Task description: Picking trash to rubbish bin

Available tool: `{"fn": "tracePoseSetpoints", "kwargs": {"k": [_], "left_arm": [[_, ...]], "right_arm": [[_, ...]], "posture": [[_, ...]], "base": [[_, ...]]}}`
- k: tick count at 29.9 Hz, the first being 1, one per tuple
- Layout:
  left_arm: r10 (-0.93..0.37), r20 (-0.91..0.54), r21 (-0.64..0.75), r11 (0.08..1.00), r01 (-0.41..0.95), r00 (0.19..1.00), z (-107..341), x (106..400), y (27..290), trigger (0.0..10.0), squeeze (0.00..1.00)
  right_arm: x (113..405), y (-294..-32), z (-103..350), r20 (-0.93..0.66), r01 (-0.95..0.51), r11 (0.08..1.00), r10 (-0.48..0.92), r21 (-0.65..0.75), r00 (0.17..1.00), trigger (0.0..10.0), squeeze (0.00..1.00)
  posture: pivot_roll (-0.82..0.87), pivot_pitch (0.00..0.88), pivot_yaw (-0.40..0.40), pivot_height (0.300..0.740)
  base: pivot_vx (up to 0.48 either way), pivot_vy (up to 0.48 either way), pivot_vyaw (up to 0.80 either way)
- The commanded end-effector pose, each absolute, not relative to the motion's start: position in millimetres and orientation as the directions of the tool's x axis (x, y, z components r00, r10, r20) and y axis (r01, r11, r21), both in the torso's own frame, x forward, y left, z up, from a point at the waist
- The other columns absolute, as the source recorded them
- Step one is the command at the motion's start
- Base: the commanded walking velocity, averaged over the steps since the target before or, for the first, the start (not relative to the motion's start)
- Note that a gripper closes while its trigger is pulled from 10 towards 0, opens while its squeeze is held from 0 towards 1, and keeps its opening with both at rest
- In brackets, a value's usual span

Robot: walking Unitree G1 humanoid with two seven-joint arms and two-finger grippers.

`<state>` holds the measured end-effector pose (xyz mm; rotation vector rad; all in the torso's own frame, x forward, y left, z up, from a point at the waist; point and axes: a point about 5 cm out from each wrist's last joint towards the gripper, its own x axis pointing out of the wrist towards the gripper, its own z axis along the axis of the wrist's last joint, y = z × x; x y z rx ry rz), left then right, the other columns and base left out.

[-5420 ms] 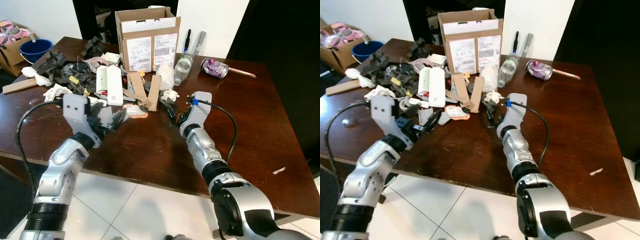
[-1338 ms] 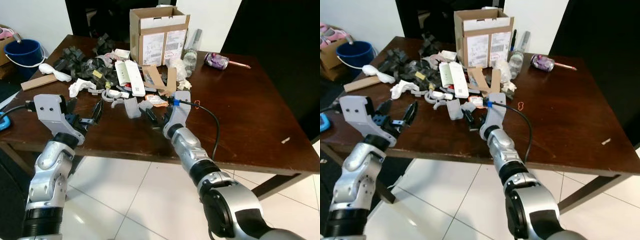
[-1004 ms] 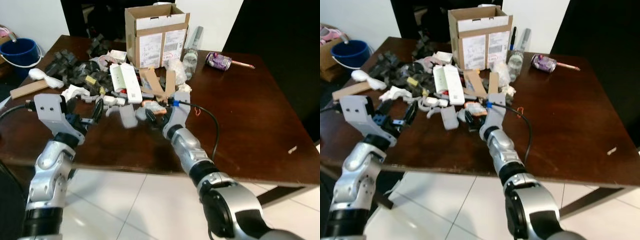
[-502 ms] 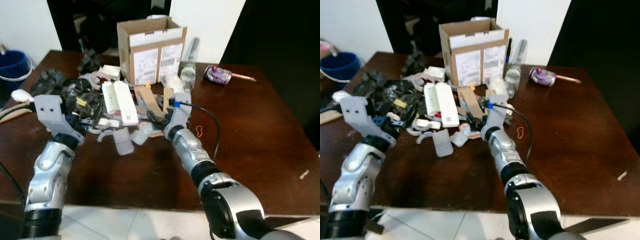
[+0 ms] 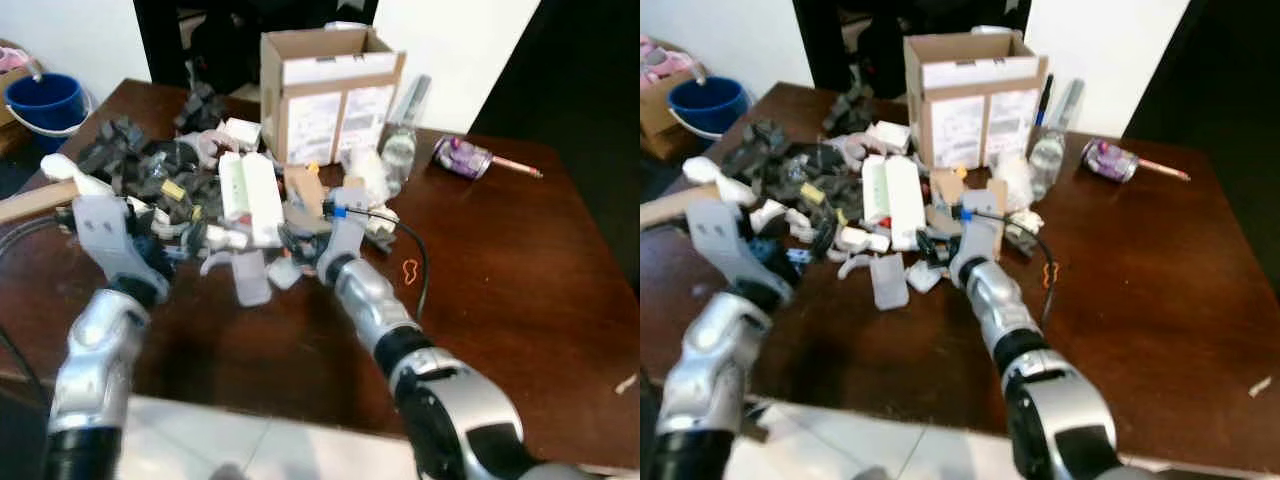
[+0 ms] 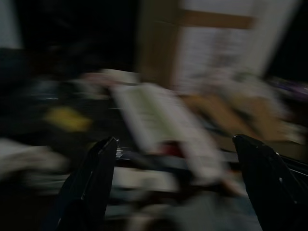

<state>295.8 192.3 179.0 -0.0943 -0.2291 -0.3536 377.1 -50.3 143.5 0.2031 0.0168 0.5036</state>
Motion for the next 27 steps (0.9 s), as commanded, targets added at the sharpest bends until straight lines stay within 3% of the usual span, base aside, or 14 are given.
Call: {"fn": "tracePoseSetpoints", "kwargs": {"k": [1,3,6,13,15,24,27], "left_arm": [[-0.361,0.232,-0.043,0.924,0.380,0.903,179,293,190,10.0,0.00],[-0.374,0.225,-0.038,0.919,0.391,0.900,179,291,190,10.0,0.00],[-0.401,0.184,0.028,0.915,0.403,0.898,178,285,201,10.0,0.00],[-0.440,0.106,0.144,0.894,0.424,0.892,182,272,222,10.0,0.00],[-0.424,0.037,0.232,0.884,0.405,0.905,186,263,240,10.0,0.00],[-0.332,-0.012,0.340,0.886,0.316,0.943,202,246,275,10.0,0.00],[-0.439,-0.094,0.345,0.828,0.443,0.893,204,225,273,10.0,0.00]], "right_arm": [[375,-48,141,0.034,-0.501,0.840,0.506,0.207,0.862,10.0,0.00],[371,-39,143,0.053,-0.573,0.802,0.574,0.169,0.817,10.0,0.00],[354,-12,141,0.075,-0.738,0.671,0.734,0.073,0.675,10.0,0.00],[346,2,137,0.053,-0.786,0.614,0.785,0.070,0.617,10.0,0.00],[344,4,136,0.046,-0.815,0.576,0.814,0.068,0.579,10.0,0.00],[336,8,134,0.039,-0.875,0.482,0.874,0.049,0.484,10.0,0.00],[329,14,131,0.029,-0.904,0.425,0.904,0.039,0.427,10.0,0.00]], "posture": [[0.25,0.132,-0.089,0.740],[0.25,0.131,-0.091,0.740],[0.26,0.137,-0.097,0.740],[0.27,0.148,-0.104,0.740],[0.27,0.151,-0.106,0.740],[0.29,0.162,-0.114,0.740],[0.30,0.169,-0.123,0.740]], "base": [[0.000,0.000,0.00],[0.000,0.000,0.00],[0.000,0.000,0.00],[0.000,0.000,0.00],[0.000,0.000,0.00],[0.000,0.000,0.00],[0.000,0.000,0.00]]}}
